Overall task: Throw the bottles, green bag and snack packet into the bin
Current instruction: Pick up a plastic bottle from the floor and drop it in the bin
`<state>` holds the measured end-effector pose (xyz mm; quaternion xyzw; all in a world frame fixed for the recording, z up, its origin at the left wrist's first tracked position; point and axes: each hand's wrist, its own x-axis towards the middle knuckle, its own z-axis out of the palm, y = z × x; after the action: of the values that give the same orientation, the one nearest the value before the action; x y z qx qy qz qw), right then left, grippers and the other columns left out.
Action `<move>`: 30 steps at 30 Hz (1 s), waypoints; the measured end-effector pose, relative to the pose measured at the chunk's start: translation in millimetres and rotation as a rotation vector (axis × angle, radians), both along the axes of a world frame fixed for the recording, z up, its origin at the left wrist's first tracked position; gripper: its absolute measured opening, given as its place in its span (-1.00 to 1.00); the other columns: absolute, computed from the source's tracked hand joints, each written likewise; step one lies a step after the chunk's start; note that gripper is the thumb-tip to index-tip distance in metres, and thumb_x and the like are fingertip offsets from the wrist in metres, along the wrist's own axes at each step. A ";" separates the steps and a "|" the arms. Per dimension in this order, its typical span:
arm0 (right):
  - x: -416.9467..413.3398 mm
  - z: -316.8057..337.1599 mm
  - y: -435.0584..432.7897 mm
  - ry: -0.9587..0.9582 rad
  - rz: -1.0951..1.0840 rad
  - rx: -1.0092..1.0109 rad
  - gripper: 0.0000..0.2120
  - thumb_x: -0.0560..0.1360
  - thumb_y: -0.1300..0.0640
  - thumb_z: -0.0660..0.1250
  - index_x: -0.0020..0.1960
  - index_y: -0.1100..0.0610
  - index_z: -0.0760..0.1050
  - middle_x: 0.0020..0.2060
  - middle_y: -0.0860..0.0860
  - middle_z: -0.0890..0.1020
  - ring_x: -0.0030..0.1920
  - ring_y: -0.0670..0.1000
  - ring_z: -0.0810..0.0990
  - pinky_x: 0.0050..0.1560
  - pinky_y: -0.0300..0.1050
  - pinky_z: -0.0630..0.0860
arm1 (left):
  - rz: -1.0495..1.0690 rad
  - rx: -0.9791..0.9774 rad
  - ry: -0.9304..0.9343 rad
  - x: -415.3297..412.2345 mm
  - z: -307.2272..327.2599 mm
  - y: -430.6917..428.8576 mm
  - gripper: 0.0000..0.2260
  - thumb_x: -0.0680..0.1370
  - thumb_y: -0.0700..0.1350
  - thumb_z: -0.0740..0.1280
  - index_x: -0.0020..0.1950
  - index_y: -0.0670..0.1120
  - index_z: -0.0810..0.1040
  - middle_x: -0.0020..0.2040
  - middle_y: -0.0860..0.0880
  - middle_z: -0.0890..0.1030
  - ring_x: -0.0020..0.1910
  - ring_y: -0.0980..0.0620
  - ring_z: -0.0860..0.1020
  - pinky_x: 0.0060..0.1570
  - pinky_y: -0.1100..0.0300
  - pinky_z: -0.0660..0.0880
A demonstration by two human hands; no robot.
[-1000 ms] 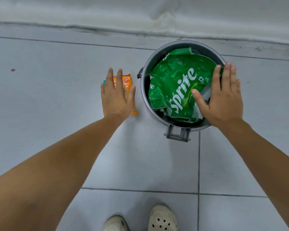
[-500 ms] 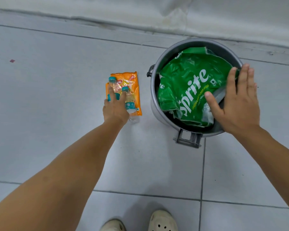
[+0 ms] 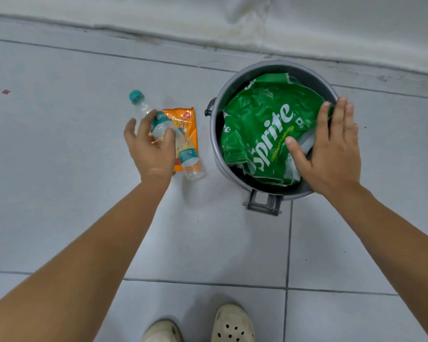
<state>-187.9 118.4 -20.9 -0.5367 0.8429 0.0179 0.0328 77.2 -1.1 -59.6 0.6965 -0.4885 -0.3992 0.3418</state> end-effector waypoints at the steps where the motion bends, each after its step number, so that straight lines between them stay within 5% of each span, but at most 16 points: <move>1: -0.2 0.3 0.1 0.003 -0.003 0.004 -0.12 0.52 -0.39 -0.13 0.55 0.26 -0.09 0.54 0.25 -0.09 0.54 0.18 -0.14 0.50 0.17 -0.05 | 0.009 -0.069 0.072 -5.6 15.3 2.6 -0.62 0.48 -0.18 0.36 0.29 0.01 0.54 0.43 -0.10 0.28 0.08 0.02 0.58 0.05 0.33 0.53; 4: -0.6 0.3 0.1 0.006 -0.002 0.007 -0.12 0.52 -0.39 -0.14 0.56 0.26 -0.10 0.54 0.25 -0.09 0.54 0.18 -0.14 0.50 0.16 -0.06 | -0.093 -0.267 0.206 -28.7 59.8 15.8 -0.62 0.44 -0.21 0.36 0.25 -0.01 0.55 0.42 -0.14 0.27 0.01 0.11 0.58 0.02 0.30 0.55; 6: -0.7 0.6 0.0 0.004 -0.002 0.010 -0.12 0.52 -0.40 -0.15 0.56 0.25 -0.12 0.54 0.24 -0.10 0.54 0.16 -0.16 0.51 0.14 -0.09 | -0.237 -0.340 0.238 -47.4 78.2 26.9 -0.62 0.42 -0.18 0.36 0.24 -0.02 0.54 0.43 -0.20 0.25 0.10 0.00 0.57 0.06 0.22 0.57; 8: -1.1 0.3 0.2 -0.008 -0.001 0.007 -0.12 0.52 -0.39 -0.14 0.56 0.24 -0.13 0.54 0.23 -0.11 0.54 0.15 -0.17 0.51 0.12 -0.11 | -0.423 -0.370 0.186 -63.7 84.2 37.2 -0.58 0.42 -0.15 0.38 0.29 -0.06 0.54 0.47 -0.25 0.20 0.20 0.07 0.52 0.13 0.18 0.56; 11: -1.1 -0.6 0.5 -0.007 -0.003 -0.010 -0.12 0.52 -0.39 -0.11 0.56 0.25 -0.11 0.54 0.23 -0.09 0.54 0.15 -0.15 0.50 0.13 -0.10 | -0.622 -0.464 -0.030 -75.6 76.9 49.8 -0.47 0.45 -0.08 0.45 0.39 -0.11 0.45 0.51 -0.29 0.16 0.27 0.37 0.30 0.22 0.48 0.34; 14: -0.9 -1.7 0.9 0.007 -0.004 -0.021 -0.13 0.52 -0.39 -0.11 0.56 0.26 -0.07 0.54 0.25 -0.06 0.54 0.17 -0.12 0.49 0.15 -0.06 | -0.534 -0.465 -0.065 -67.7 62.6 47.3 -0.44 0.49 -0.02 0.41 0.43 -0.18 0.37 0.48 -0.26 0.24 0.35 0.32 0.26 0.32 0.38 0.29; 17: -0.5 -1.5 0.3 -0.006 0.003 -0.032 -0.14 0.53 -0.38 -0.10 0.55 0.27 -0.05 0.54 0.25 -0.05 0.54 0.18 -0.11 0.50 0.16 -0.04 | -0.274 -0.356 -0.015 -49.2 34.4 32.9 -0.60 0.57 -0.05 0.28 0.35 -0.19 0.40 0.37 -0.22 0.40 0.41 -0.03 0.32 0.40 0.11 0.30; 19: -0.4 -0.9 0.6 -0.012 0.002 -0.035 -0.13 0.53 -0.38 -0.10 0.55 0.27 -0.05 0.54 0.25 -0.06 0.54 0.18 -0.11 0.50 0.17 -0.04 | -0.218 -0.179 -0.080 -37.5 9.4 24.5 -0.67 0.56 -0.05 0.24 0.28 -0.14 0.47 0.35 -0.20 0.41 0.35 -0.02 0.35 0.33 0.21 0.32; 25: -1.7 -0.7 0.5 -0.010 -0.003 -0.031 -0.12 0.52 -0.40 -0.11 0.56 0.25 -0.07 0.54 0.24 -0.07 0.54 0.16 -0.14 0.51 0.14 -0.07 | -0.707 0.311 -0.627 -10.4 -56.4 17.5 -0.64 0.54 0.11 0.29 0.34 0.17 0.46 0.59 -0.14 -0.15 0.55 -0.28 -0.08 0.49 -0.17 0.01; 27: -1.6 -1.4 0.5 -0.010 0.000 -0.027 -0.12 0.52 -0.40 -0.11 0.56 0.24 -0.08 0.54 0.24 -0.08 0.54 0.16 -0.15 0.51 0.13 -0.08 | -0.783 0.383 -0.649 -9.3 -64.5 15.1 -0.65 0.54 0.14 0.28 0.34 0.19 0.47 0.59 -0.12 -0.20 0.54 -0.31 -0.05 0.49 -0.18 0.05; 30: -2.1 -2.3 0.6 -0.012 0.003 -0.031 -0.13 0.53 -0.39 -0.09 0.56 0.24 -0.08 0.54 0.24 -0.09 0.54 0.16 -0.15 0.50 0.12 -0.09 | -0.842 0.396 -0.682 -14.0 -69.0 18.7 -0.67 0.54 0.07 0.32 0.31 0.14 0.50 0.58 -0.11 -0.25 0.43 -0.35 0.27 0.31 -0.10 0.36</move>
<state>-190.0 119.0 -23.1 -0.5384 0.8422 0.0016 0.0296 63.2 17.6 -128.6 0.5819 -0.7222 -0.3377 -0.1604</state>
